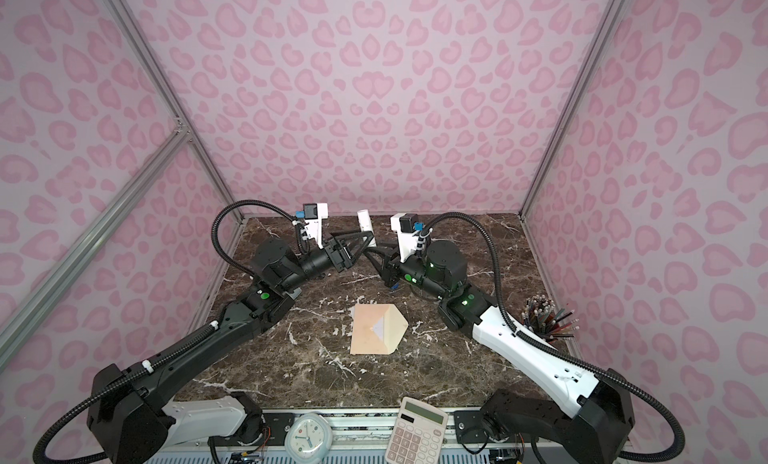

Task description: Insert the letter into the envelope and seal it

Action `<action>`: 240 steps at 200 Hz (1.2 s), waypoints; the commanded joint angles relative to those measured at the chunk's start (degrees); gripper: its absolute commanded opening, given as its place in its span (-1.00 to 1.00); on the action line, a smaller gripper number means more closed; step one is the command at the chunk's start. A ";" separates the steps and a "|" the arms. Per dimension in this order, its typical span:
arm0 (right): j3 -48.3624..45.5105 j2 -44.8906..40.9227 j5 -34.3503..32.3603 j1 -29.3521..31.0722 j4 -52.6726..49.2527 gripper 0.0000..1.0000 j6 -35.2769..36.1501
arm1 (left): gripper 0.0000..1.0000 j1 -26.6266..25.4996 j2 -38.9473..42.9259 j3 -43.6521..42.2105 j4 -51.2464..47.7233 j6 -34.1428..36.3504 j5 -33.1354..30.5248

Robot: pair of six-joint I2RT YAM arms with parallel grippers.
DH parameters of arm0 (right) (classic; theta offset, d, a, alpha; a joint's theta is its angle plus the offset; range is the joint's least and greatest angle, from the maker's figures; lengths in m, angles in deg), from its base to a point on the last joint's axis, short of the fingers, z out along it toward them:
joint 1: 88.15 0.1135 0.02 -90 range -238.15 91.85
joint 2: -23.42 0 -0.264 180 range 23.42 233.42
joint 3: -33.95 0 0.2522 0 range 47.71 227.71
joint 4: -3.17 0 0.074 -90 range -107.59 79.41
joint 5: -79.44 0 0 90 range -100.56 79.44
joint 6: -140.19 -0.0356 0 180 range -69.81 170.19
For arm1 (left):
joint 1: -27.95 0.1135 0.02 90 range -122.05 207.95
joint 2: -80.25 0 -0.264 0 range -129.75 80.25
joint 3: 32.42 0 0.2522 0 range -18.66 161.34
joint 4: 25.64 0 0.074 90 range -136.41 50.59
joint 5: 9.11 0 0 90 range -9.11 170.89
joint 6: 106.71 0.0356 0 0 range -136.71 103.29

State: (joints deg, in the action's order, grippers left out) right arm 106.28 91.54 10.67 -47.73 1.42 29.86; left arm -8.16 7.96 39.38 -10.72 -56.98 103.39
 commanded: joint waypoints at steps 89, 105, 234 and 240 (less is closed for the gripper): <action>-1.68 -2.37 0.13 0.68 -3.09 -0.58 0.48 | 0.23 1.78 -2.29 2.96 0.21 -0.74 10.97; -1.79 -2.40 -0.03 0.78 -3.13 -0.59 0.30 | 0.20 1.75 -1.98 3.04 -0.31 0.01 11.05; -1.59 -1.41 0.93 0.88 -3.13 -0.59 0.54 | -0.12 2.53 -3.38 3.64 -0.23 -0.86 11.28; -1.61 -1.34 0.82 0.88 -3.18 -0.59 0.56 | -0.18 2.59 -3.55 3.68 -0.33 -0.84 11.33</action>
State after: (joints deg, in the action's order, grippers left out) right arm 105.01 89.92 11.53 -46.92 -3.23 30.23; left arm -5.87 4.79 42.18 -12.82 -57.59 113.97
